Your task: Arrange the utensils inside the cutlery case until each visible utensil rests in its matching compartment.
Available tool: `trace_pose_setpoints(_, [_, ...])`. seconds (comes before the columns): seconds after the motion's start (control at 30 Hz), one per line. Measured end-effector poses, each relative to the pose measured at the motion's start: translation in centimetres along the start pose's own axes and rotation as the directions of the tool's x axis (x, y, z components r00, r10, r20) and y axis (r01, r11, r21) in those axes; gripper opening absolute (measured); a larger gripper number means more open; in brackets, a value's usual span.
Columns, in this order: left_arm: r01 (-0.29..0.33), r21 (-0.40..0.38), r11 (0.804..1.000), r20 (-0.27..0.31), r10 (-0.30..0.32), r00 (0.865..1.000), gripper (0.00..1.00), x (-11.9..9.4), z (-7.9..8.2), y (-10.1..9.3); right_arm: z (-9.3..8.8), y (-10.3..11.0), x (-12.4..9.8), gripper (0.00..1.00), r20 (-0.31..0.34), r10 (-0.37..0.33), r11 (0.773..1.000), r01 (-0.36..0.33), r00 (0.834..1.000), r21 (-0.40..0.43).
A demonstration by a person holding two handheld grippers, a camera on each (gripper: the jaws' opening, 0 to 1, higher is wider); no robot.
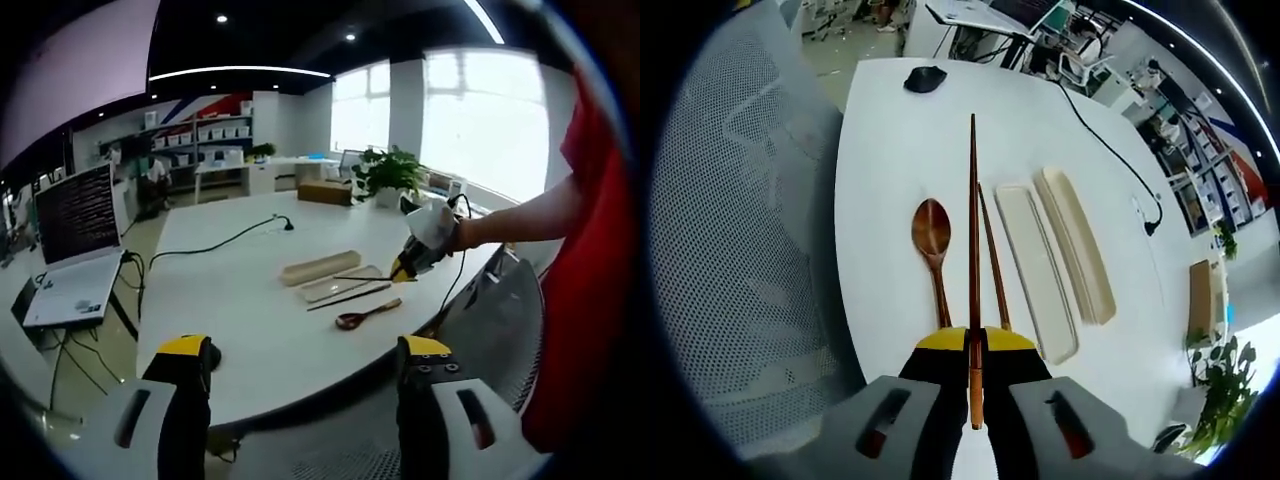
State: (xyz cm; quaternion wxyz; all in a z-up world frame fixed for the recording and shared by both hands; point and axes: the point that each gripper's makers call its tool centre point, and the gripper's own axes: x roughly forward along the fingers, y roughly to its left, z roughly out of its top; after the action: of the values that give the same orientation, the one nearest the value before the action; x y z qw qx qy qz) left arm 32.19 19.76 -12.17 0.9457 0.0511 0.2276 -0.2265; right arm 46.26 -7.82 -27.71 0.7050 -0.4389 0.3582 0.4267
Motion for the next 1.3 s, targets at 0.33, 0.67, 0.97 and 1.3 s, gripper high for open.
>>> trace_pose_setpoints(0.33, [-0.002, -0.001, 1.0, -0.007, 0.002, 1.0, 0.78, 0.1, -0.2, 0.0, 0.5, -0.3, -0.3, 0.0, 0.01, -0.006, 1.0, 0.006, 1.0, 0.003])
trace_pose_setpoints(0.67, [-0.003, -0.018, 1.0, 0.003, 0.003, 1.0, 0.78, 0.1, -0.4, 0.4, 1.1, -1.7, -0.8, 0.0, 0.024, -0.031, 0.999, 0.031, 0.999, 0.02])
trace_pose_setpoints(0.97, [0.005, -0.01, 1.0, 0.001, -0.005, 1.0, 0.78, 0.5, -0.2, 0.7, 0.8, -1.9, -0.8, 0.0, 0.009, -0.031, 0.999, 0.032, 0.999, -0.017])
trace_pose_setpoints(1.3, [-0.043, -0.003, 0.999, 0.0, 0.043, 0.999, 0.78, -0.2, 0.5, 1.1, 0.7, -3.3, -1.1, 0.0, 0.011, -0.024, 0.999, 0.024, 1.0, -0.038])
